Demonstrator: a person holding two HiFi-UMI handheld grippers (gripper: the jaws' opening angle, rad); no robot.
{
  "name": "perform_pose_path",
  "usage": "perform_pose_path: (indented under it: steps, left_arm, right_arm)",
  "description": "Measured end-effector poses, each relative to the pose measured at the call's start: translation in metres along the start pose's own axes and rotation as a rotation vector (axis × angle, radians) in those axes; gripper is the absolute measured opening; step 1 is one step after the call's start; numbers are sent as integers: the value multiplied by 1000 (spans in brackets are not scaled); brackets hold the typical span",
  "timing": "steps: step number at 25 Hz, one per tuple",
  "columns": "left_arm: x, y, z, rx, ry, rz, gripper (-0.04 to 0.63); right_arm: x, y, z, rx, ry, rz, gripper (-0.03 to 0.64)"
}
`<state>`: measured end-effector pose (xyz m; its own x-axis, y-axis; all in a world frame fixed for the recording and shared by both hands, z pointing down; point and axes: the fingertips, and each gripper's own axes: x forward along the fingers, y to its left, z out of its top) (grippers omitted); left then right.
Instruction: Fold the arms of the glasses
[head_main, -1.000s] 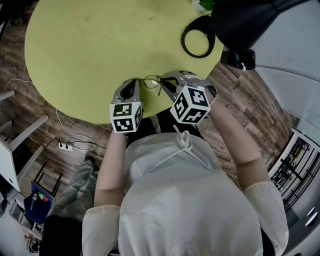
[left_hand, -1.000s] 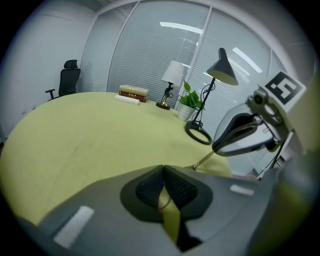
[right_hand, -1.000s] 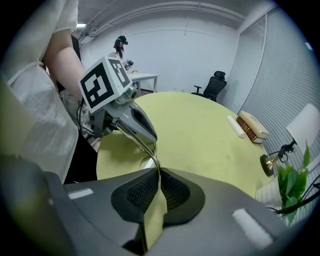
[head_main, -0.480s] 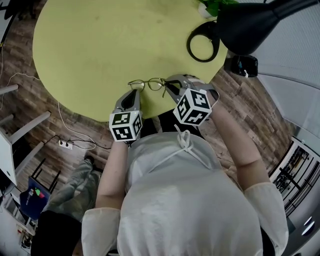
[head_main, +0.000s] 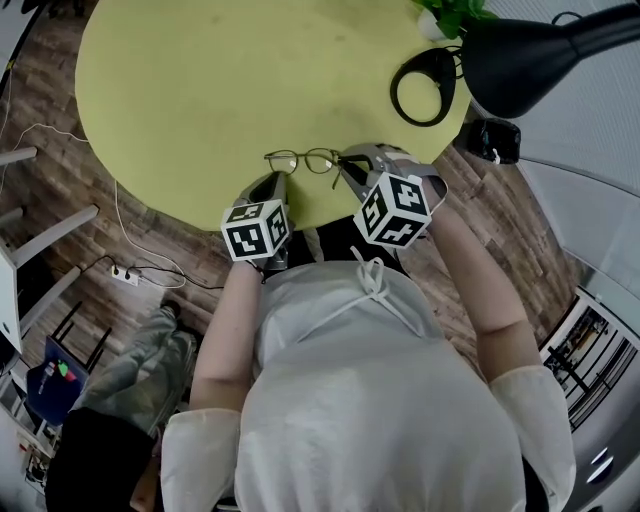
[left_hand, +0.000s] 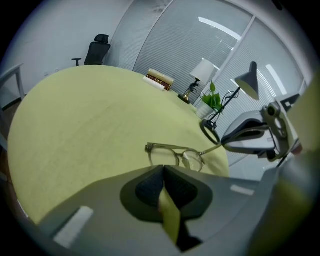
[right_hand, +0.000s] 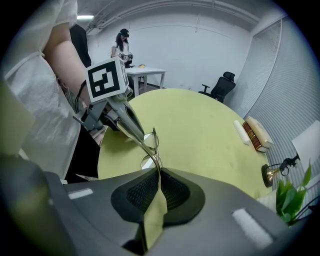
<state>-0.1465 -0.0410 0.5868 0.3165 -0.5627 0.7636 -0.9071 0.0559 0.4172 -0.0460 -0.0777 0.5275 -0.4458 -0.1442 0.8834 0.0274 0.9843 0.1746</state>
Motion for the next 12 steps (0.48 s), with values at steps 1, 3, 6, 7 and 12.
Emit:
perform_pose_path:
  steps: [1, 3, 6, 7, 12]
  left_arm:
    - [-1, 1, 0, -1, -1, -2, 6]
    - [-2, 1, -1, -3, -2, 0, 6]
    - [-1, 0, -2, 4, -5, -3, 6]
    - [-1, 0, -2, 5, -7, -9, 6]
    - [-3, 0, -2, -2, -9, -34, 6]
  right_arm:
    - [1, 1, 1, -9, 12, 0, 14]
    - [2, 2, 4, -25, 36, 1, 14]
    - [5, 3, 7, -58, 75, 2, 14]
    - [7, 4, 7, -72, 88, 3, 14]
    - [16, 3, 18, -105, 113, 23, 15]
